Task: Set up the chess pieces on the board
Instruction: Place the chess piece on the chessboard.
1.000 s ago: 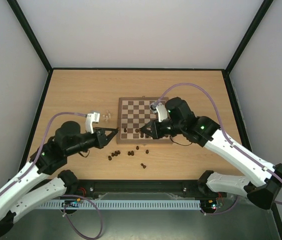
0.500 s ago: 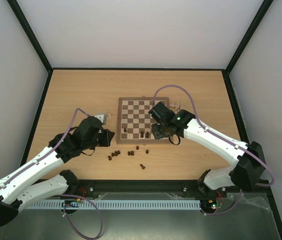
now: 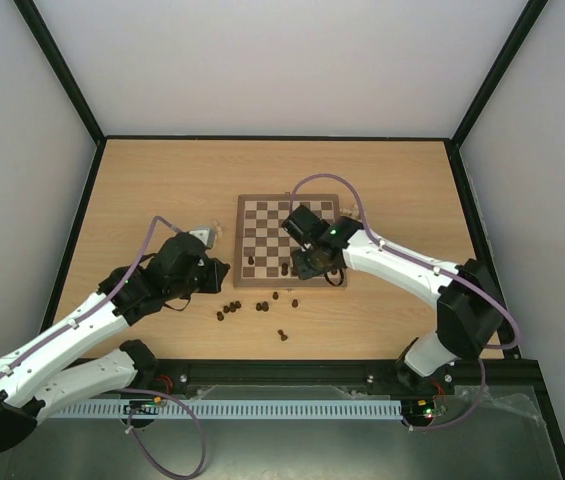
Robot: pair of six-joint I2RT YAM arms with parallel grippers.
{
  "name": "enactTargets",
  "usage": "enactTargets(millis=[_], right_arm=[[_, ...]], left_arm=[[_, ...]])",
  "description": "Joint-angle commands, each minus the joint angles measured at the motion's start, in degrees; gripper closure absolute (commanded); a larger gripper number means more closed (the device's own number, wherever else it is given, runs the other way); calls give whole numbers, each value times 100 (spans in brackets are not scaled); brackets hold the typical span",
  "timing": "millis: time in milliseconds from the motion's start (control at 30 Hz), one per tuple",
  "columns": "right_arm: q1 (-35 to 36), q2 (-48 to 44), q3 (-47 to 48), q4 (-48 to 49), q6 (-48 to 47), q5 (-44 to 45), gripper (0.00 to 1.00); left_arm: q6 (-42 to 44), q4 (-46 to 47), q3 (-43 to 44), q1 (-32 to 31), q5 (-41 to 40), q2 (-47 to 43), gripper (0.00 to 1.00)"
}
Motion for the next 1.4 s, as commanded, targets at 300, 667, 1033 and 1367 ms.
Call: enactTargets(millis=[300, 667, 1033, 1367], right_arm=[[-8, 623, 154, 148, -168, 62, 95], [-106, 756, -11, 287, -206, 22, 94], [-195, 814, -189, 398, -231, 16, 94], [-227, 807, -208, 416, -248, 6, 85]], left_arm=[[44, 44, -74, -40, -23, -42, 83], [44, 58, -93, -40, -1, -39, 83], [45, 75, -98, -42, 8, -2, 83], [27, 78, -111, -47, -9, 27, 83]])
